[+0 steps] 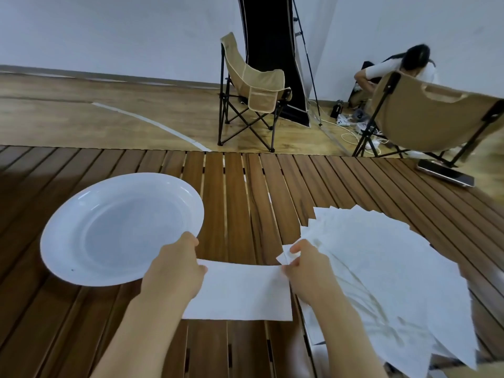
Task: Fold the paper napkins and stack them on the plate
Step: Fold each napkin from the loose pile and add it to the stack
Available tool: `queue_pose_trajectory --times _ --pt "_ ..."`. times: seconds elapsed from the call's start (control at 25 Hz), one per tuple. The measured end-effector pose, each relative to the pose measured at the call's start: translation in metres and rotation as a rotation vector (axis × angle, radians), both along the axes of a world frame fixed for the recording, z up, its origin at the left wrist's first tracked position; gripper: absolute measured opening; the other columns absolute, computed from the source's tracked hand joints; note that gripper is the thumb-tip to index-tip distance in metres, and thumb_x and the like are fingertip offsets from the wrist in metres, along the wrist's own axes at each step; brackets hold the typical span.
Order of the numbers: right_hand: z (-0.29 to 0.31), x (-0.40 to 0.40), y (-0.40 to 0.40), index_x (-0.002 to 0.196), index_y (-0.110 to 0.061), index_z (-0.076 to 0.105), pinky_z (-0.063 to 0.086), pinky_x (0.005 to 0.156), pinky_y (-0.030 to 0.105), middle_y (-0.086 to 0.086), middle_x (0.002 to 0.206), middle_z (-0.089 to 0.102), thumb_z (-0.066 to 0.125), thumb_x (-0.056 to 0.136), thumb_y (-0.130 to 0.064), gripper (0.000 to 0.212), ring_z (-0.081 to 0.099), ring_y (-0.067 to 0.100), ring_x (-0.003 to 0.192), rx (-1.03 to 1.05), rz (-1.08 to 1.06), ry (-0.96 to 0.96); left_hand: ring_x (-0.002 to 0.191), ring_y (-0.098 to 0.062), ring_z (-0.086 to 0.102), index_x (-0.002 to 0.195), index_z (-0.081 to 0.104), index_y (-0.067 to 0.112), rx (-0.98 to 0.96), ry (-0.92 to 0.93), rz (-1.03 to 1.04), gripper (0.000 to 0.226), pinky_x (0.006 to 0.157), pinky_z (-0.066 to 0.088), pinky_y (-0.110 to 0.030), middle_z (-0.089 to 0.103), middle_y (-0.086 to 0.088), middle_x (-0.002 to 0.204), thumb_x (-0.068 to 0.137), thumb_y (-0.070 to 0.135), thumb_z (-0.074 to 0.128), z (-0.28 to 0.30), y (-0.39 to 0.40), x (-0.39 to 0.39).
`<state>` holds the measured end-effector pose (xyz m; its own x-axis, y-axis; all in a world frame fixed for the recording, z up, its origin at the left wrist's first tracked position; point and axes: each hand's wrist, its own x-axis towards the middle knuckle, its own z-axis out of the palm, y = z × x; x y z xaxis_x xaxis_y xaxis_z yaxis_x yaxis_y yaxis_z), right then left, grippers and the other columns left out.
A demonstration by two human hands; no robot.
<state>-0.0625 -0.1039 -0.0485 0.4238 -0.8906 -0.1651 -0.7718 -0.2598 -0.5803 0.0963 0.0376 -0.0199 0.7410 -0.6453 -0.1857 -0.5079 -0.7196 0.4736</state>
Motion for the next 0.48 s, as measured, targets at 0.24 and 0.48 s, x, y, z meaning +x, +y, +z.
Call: queue_pose_trajectory --times 0.24,0.48 --pt "0.014 -0.038 -0.021 0.104 -0.014 0.058 0.033 0.077 0.034 0.006 0.105 0.047 0.061 0.081 -0.007 0.025 0.047 0.028 0.099 -0.401 -0.363 0.148 0.123 -0.012 0.050 0.134 0.045 0.038 0.035 0.031 -0.295 0.045 0.097 0.040 -0.022 0.048 0.010 0.139 0.092 0.029 0.058 0.009 0.010 -0.023" --pt "0.014 -0.061 -0.030 0.084 -0.015 0.055 0.032 0.080 0.040 0.003 0.093 0.045 0.059 0.083 -0.018 0.005 0.047 0.032 0.091 -0.267 -0.500 0.157 0.145 -0.024 0.017 0.152 0.014 0.031 0.584 0.099 -0.625 0.055 0.114 0.021 -0.033 -0.003 0.004 0.160 0.101 0.037 0.035 0.003 0.008 -0.038"
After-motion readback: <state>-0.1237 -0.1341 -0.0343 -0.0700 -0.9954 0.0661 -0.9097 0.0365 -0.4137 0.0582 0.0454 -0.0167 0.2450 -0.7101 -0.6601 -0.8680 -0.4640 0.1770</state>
